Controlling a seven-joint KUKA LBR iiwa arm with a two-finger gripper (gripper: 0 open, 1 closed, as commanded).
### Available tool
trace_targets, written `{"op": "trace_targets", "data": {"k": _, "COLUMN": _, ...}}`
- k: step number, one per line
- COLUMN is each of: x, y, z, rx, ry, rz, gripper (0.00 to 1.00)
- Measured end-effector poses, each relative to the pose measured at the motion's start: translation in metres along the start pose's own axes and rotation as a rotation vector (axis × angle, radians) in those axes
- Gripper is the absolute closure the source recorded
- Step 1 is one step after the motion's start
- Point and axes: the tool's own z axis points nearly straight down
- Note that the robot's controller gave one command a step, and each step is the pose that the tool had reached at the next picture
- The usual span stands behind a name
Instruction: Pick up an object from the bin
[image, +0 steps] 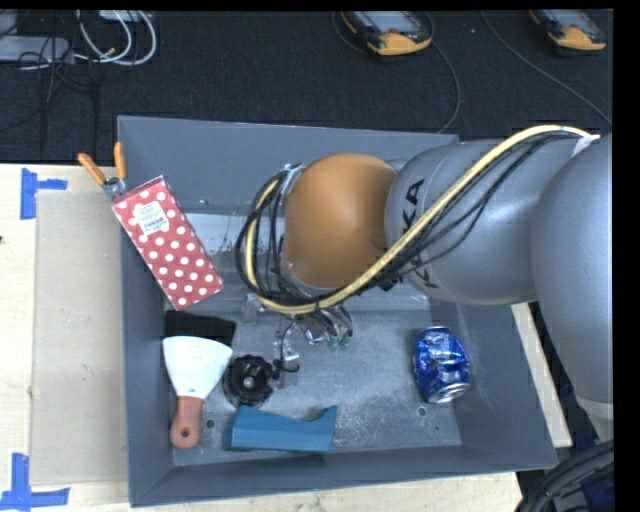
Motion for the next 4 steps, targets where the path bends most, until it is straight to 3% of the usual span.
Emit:
{"op": "trace_targets", "data": {"k": 1, "x": 0.007, "y": 0.009, "z": 0.051, "rx": 0.001, "ry": 0.002, "rz": -0.080, "gripper": 0.00}}
{"op": "trace_targets", "data": {"k": 2, "x": 0.033, "y": 0.013, "z": 0.070, "rx": 0.002, "ry": -0.011, "rz": -0.199, "gripper": 0.00}}
{"op": "trace_targets", "data": {"k": 3, "x": 0.055, "y": 0.001, "z": 0.067, "rx": 0.010, "ry": -0.054, "rz": -0.167, "gripper": 1.00}}
{"op": "trace_targets", "data": {"k": 4, "x": 0.055, "y": 0.001, "z": 0.067, "rx": 0.010, "ry": -0.054, "rz": -0.164, "gripper": 1.00}}
